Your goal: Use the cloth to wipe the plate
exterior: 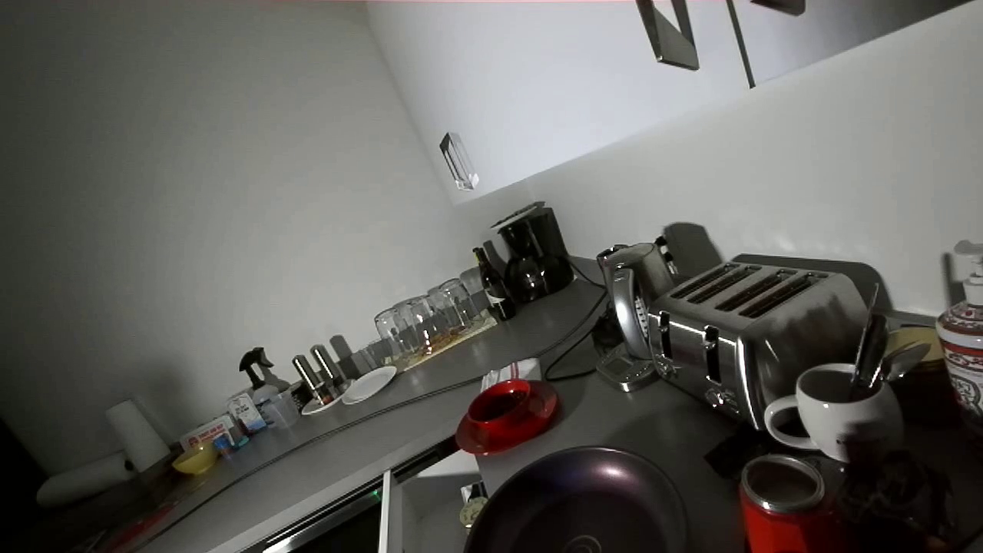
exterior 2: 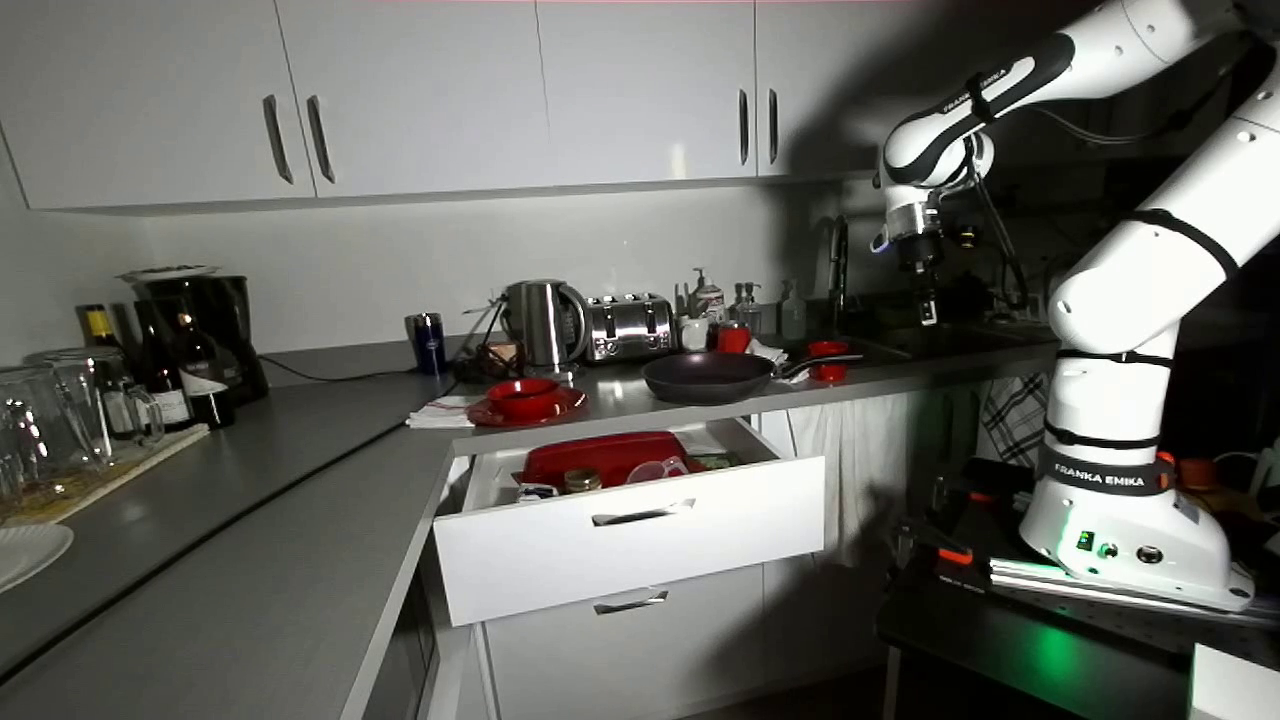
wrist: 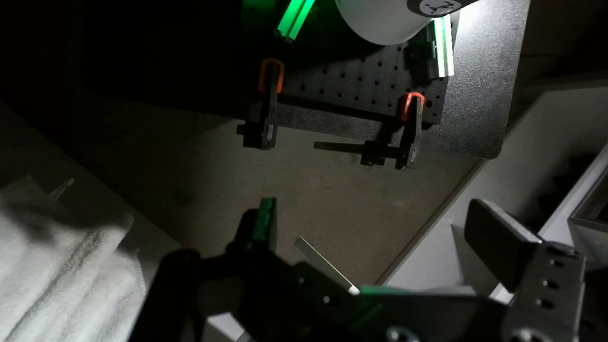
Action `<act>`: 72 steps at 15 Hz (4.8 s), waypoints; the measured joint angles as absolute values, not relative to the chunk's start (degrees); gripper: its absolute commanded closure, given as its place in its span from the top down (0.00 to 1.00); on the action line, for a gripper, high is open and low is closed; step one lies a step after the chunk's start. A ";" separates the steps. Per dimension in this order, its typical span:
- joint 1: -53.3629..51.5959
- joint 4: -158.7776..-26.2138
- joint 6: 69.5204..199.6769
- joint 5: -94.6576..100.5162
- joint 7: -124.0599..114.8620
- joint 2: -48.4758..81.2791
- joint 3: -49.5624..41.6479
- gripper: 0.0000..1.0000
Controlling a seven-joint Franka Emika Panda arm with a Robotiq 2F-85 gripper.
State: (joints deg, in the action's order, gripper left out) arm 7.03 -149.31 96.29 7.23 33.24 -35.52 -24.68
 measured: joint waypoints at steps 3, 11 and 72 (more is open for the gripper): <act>7.00 -149.40 97.80 7.24 33.24 -34.60 -23.57 1.00; 4.96 -148.63 114.24 7.22 30.50 -25.47 -15.52 1.00; 21.98 -92.97 125.59 -5.36 20.33 29.07 -6.46 1.00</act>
